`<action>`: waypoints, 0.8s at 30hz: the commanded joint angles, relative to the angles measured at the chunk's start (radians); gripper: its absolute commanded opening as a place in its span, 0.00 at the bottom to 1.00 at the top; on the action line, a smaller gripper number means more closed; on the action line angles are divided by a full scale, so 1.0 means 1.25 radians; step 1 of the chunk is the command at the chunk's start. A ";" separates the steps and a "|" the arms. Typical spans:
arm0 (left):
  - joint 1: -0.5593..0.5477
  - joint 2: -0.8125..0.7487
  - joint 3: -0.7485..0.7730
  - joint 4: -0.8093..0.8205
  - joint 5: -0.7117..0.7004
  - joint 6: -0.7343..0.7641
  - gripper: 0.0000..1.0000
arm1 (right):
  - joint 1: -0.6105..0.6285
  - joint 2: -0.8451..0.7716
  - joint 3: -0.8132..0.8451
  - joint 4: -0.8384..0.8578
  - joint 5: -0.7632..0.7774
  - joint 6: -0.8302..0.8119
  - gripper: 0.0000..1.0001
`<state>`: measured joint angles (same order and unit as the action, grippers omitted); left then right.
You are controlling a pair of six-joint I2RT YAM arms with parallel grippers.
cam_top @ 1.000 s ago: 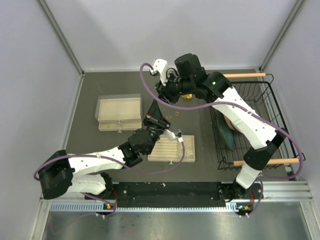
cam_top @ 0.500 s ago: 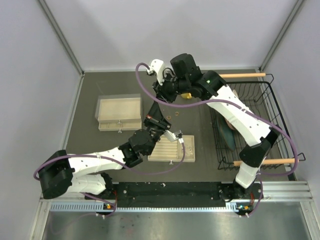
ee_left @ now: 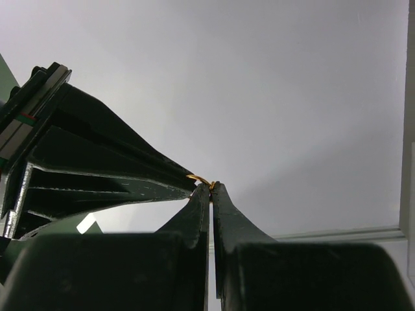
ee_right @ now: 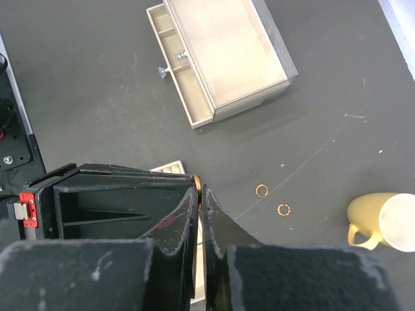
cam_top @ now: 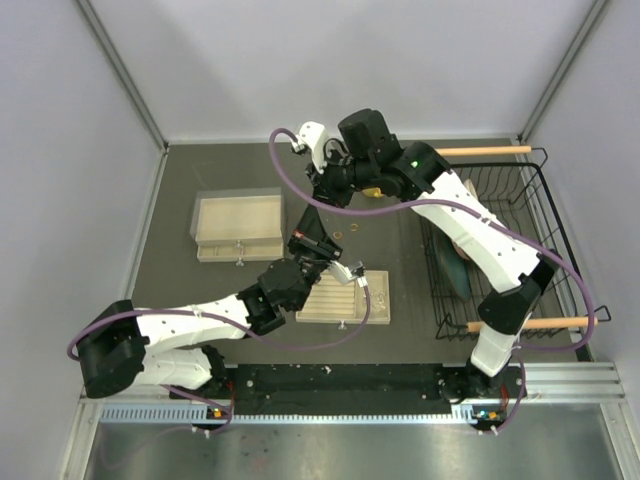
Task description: Organize the mixed jewelry
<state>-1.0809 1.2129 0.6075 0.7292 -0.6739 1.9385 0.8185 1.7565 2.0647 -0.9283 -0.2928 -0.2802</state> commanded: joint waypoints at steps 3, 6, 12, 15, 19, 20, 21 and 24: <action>-0.003 -0.028 0.044 -0.058 -0.045 -0.084 0.18 | 0.008 -0.026 0.025 0.020 0.018 -0.002 0.00; -0.003 -0.040 0.080 -0.123 -0.056 -0.147 0.41 | 0.007 -0.044 0.012 0.020 0.039 -0.003 0.00; -0.003 -0.061 0.192 -0.306 -0.073 -0.311 0.61 | 0.003 -0.074 0.004 0.021 0.097 -0.008 0.00; 0.002 -0.079 0.277 -0.482 -0.064 -0.462 0.63 | -0.018 -0.090 0.004 0.021 0.108 -0.005 0.00; 0.034 -0.099 0.406 -0.756 0.021 -0.734 0.63 | -0.075 -0.110 0.012 0.022 0.081 0.018 0.00; 0.061 -0.101 0.460 -0.801 0.049 -0.781 0.63 | -0.103 -0.115 0.017 0.021 0.069 0.024 0.00; 0.077 -0.103 0.484 -0.882 0.116 -0.824 0.64 | -0.118 -0.124 0.020 0.021 0.041 0.033 0.00; 0.147 -0.110 0.563 -1.001 0.256 -0.965 0.64 | -0.167 -0.136 0.025 0.021 -0.029 0.065 0.00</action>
<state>-0.9855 1.1095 1.1862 -0.2050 -0.5953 1.0683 0.6823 1.6489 2.0621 -0.9283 -0.2207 -0.2596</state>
